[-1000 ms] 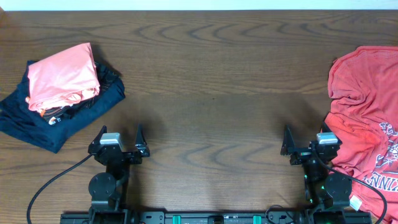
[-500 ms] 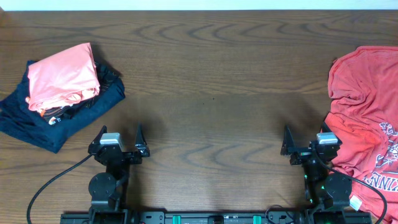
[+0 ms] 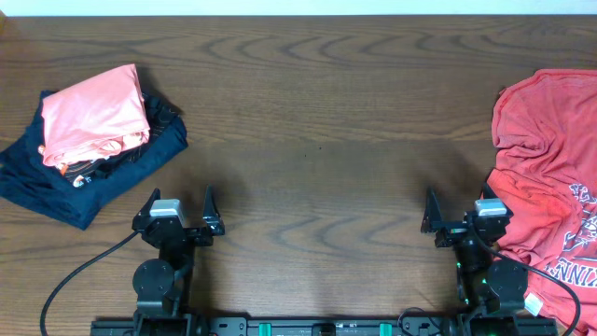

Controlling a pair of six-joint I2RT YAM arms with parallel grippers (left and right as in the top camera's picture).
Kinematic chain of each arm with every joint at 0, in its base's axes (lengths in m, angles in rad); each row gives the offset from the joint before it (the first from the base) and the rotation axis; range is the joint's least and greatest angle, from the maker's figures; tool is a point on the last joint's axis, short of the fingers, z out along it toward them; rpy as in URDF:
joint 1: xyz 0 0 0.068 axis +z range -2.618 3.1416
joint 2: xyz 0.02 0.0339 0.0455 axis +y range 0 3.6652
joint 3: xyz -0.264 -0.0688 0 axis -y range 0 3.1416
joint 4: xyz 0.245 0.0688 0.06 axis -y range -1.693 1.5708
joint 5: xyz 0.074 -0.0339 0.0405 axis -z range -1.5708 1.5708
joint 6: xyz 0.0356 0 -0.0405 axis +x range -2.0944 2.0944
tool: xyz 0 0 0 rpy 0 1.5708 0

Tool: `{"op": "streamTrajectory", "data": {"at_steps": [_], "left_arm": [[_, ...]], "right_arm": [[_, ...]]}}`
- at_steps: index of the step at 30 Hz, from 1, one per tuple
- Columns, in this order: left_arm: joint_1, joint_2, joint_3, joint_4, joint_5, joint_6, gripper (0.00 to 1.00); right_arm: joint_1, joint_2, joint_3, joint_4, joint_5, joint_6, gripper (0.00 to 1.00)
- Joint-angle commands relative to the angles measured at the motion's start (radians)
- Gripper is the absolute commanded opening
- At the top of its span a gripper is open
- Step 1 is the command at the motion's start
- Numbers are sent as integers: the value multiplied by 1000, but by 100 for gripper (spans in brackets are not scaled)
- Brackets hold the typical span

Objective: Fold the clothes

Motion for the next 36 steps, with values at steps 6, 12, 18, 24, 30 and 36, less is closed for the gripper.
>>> {"op": "streamTrajectory", "data": {"at_steps": [6, 12, 18, 24, 30, 36], "left_arm": [[-4, -6, -15, -42, -31, 17, 98], [-4, -6, -15, -42, -31, 17, 98], [-4, -6, -15, -42, -31, 17, 98], [-4, 0, 1, -53, -27, 12, 98], [-4, 85, 74, -112, -27, -4, 98], [-4, 291, 214, -173, -27, -16, 98]], "right_arm": [[11, -6, -2, -2, -3, -11, 99], [11, -6, -2, -2, 11, -11, 99], [11, -6, -2, -2, 22, -11, 99], [11, 5, 18, -4, 45, -11, 99], [11, 100, 84, -47, 72, -7, 99], [10, 335, 229, -138, 121, 20, 99]]}}
